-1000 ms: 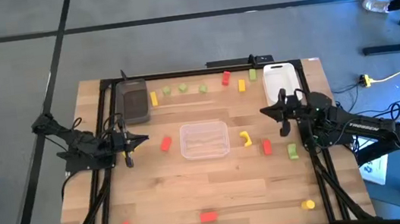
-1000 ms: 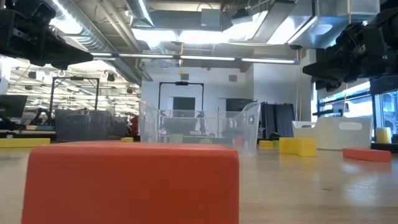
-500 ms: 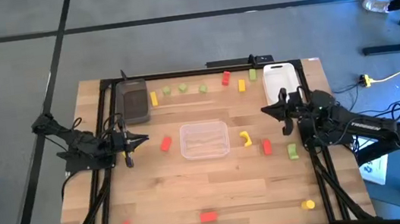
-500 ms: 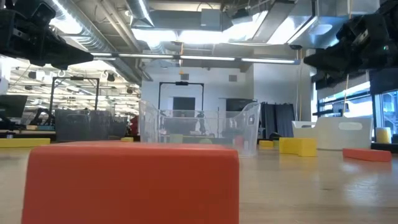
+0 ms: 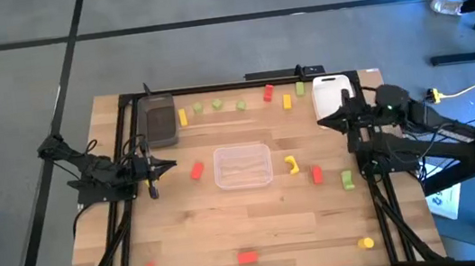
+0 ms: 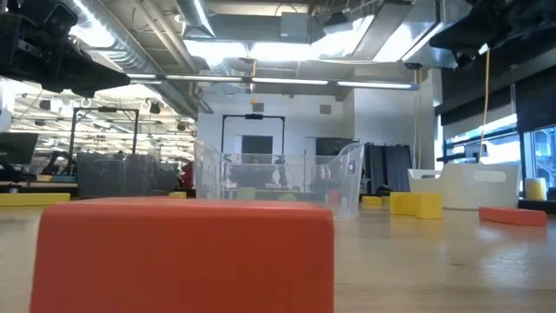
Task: Sort & place blocks by color
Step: Put the yellow block into the white bin
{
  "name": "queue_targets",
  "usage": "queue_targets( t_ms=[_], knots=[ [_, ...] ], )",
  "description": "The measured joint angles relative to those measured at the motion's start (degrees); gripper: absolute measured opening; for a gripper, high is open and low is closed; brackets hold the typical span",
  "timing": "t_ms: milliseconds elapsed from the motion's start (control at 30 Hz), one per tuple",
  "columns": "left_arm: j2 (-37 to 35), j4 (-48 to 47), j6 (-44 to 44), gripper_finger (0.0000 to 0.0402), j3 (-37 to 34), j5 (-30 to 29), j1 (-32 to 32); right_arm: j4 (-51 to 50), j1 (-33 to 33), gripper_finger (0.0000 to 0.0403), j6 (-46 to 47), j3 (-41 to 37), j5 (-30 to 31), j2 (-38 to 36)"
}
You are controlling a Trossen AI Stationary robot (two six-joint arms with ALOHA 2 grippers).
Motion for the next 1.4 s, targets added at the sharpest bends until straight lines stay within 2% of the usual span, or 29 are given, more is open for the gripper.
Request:
queue_targets(
  t_ms=[133,267,333,533,667,900,1133,1400],
  knots=[
    [0.01,0.02,0.0,0.0001,-0.01,0.0,0.0,-10.6,0.57,0.0,-4.15,7.3,0.12,9.45],
    [0.02,0.02,0.0,0.0002,-0.02,0.02,0.02,-21.94,2.22,0.0,-8.45,14.1,9.66,18.71],
    [0.0,0.02,0.02,0.0006,0.0,0.0,0.0,-27.04,2.97,0.0,-8.36,17.26,12.76,22.99],
    [0.02,0.02,0.0,0.0016,-0.02,0.02,0.0,-34.27,3.84,0.0006,-2.17,25.58,13.11,33.54],
    [0.0,0.0,0.0,0.0021,-0.01,0.01,0.01,-38.91,3.84,0.0039,0.74,30.82,13.15,39.46],
    [0.02,0.02,0.02,0.0016,-0.02,0.0,0.02,-43.17,3.84,0.0124,10.32,38.78,13.14,48.71],
    [0.0,0.02,0.0,0.0005,-0.02,0.02,0.0,-47.38,3.9,0.0193,20.6,40.8,11.62,56.31],
    [0.0,0.02,0.0,0.0004,-0.02,0.0,0.0,-45.83,4.61,0.0212,33.03,40.09,11.07,62.89]
  ],
)
